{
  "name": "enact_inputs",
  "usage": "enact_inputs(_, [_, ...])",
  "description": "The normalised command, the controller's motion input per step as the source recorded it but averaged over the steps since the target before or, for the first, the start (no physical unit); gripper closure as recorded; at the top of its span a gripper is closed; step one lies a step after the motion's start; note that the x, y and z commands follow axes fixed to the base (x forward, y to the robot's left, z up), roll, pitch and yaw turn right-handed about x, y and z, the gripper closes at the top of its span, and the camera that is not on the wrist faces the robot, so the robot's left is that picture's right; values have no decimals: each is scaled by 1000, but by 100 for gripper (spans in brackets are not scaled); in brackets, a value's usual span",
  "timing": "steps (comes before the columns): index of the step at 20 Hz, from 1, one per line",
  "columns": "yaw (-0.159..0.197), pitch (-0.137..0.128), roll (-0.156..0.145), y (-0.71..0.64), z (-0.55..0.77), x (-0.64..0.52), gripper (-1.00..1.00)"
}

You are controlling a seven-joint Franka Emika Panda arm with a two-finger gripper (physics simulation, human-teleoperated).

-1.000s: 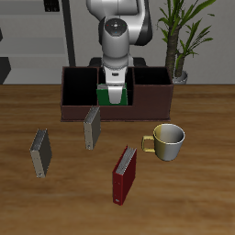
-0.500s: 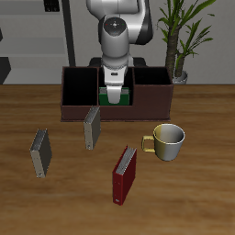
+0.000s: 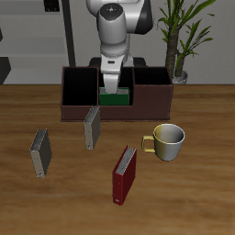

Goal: Place the green book into the back desk caddy's front compartment and place the left yellow book into the back desk caddy's right compartment and place the red book into the back desk caddy's right compartment

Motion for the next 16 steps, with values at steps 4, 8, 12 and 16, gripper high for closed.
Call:
enact_inputs(4, [-321, -109, -29, -215, 813, -4, -100])
enact_inputs(8, [-365, -47, -68, -322, 471, 159, -100])
enact_inputs(12, [-356, -55, -69, -366, 383, 140, -100])
enact_inputs(16, [-239, -82, -48, -248, 340, 77, -100])
